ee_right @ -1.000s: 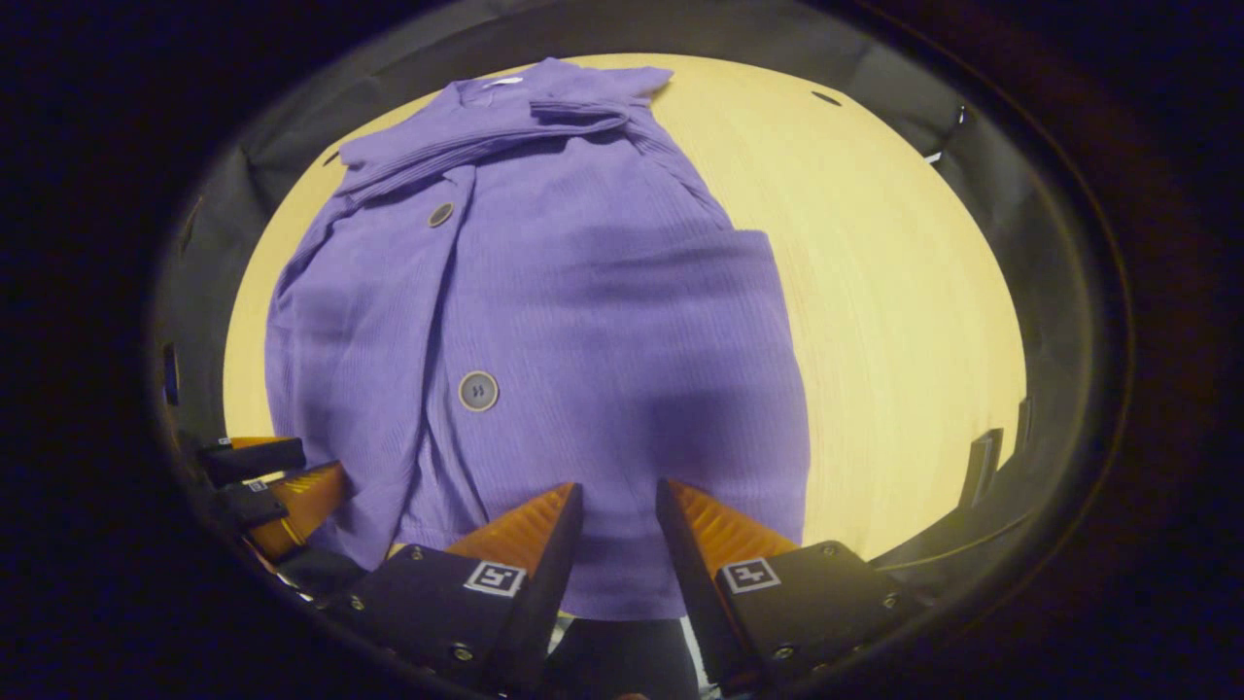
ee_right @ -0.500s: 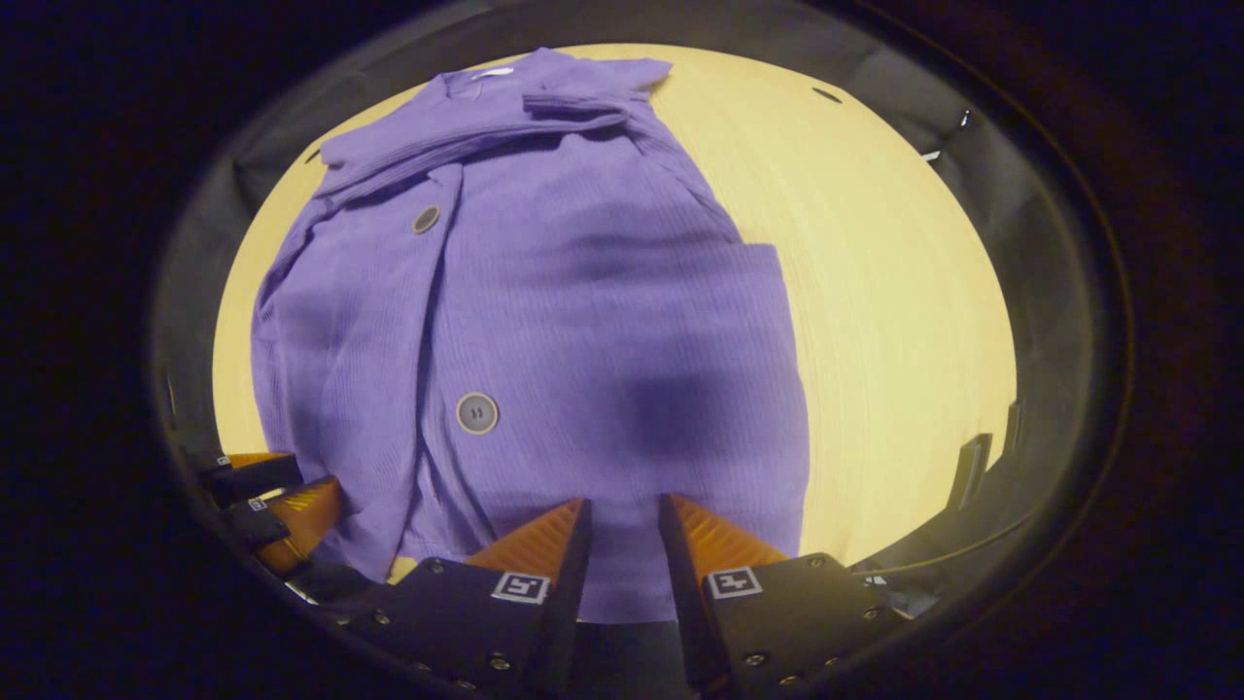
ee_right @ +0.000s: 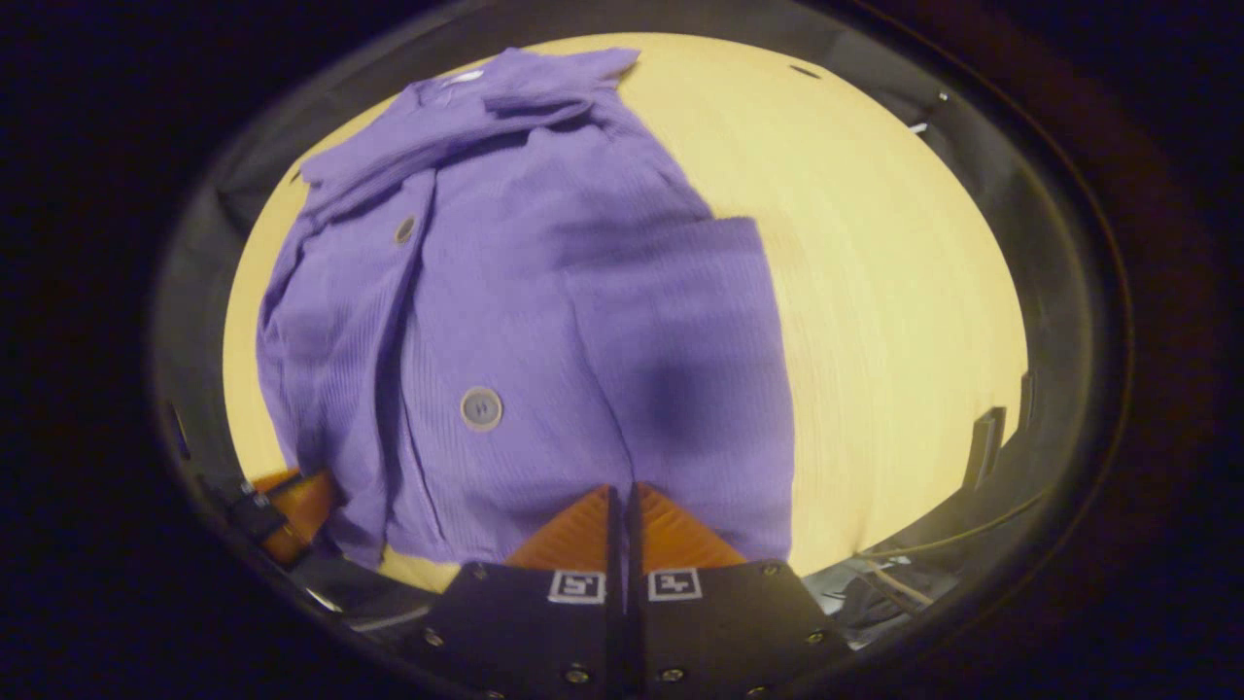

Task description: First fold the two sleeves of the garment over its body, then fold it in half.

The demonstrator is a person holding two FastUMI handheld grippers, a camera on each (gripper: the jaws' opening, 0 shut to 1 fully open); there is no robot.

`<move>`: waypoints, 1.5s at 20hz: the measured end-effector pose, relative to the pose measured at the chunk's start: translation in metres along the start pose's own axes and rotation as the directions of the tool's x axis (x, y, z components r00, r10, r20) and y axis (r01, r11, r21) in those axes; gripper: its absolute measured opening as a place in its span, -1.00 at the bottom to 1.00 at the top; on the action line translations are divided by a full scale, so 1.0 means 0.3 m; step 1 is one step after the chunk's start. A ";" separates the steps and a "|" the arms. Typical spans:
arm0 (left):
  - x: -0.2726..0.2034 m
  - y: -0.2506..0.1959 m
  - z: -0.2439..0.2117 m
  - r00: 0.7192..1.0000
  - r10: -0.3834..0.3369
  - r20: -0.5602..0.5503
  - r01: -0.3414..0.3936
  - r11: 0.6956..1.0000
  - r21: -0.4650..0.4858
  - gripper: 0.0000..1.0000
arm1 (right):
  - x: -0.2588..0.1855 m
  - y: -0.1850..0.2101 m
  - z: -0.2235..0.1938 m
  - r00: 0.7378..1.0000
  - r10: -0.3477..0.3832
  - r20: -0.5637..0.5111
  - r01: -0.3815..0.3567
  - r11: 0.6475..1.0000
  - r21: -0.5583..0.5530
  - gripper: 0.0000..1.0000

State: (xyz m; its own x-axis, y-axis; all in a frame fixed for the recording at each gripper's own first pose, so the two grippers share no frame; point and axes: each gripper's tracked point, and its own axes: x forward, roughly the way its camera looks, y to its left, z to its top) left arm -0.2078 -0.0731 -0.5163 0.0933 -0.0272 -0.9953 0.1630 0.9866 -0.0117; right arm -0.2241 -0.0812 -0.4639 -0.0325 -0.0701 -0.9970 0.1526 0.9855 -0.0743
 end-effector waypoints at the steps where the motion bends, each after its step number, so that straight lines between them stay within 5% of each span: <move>1: 0.002 0.002 0.004 1.000 -0.006 0.005 0.006 1.000 -0.015 -0.85 | 0.001 -0.001 0.006 1.000 0.004 0.007 -0.004 1.000 0.011 -0.96; 17: -0.030 0.047 0.169 0.990 -0.008 0.139 0.042 0.969 -0.245 -0.85 | -0.042 0.027 0.092 0.992 0.048 0.116 -0.047 0.999 -0.011 -0.98; 30: -0.113 0.125 0.553 0.951 0.011 0.308 0.078 0.958 -0.276 -0.85 | -0.235 0.098 0.509 0.943 0.127 0.307 -0.129 0.992 -0.016 -0.98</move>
State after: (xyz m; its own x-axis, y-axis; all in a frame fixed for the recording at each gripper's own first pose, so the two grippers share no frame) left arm -0.0417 -0.0618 -0.4670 0.3926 -0.0647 -0.9174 -0.1075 0.9875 -0.1156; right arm -0.0663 -0.0709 -0.3992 0.2922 0.0118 -0.9563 0.1400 0.9886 0.0550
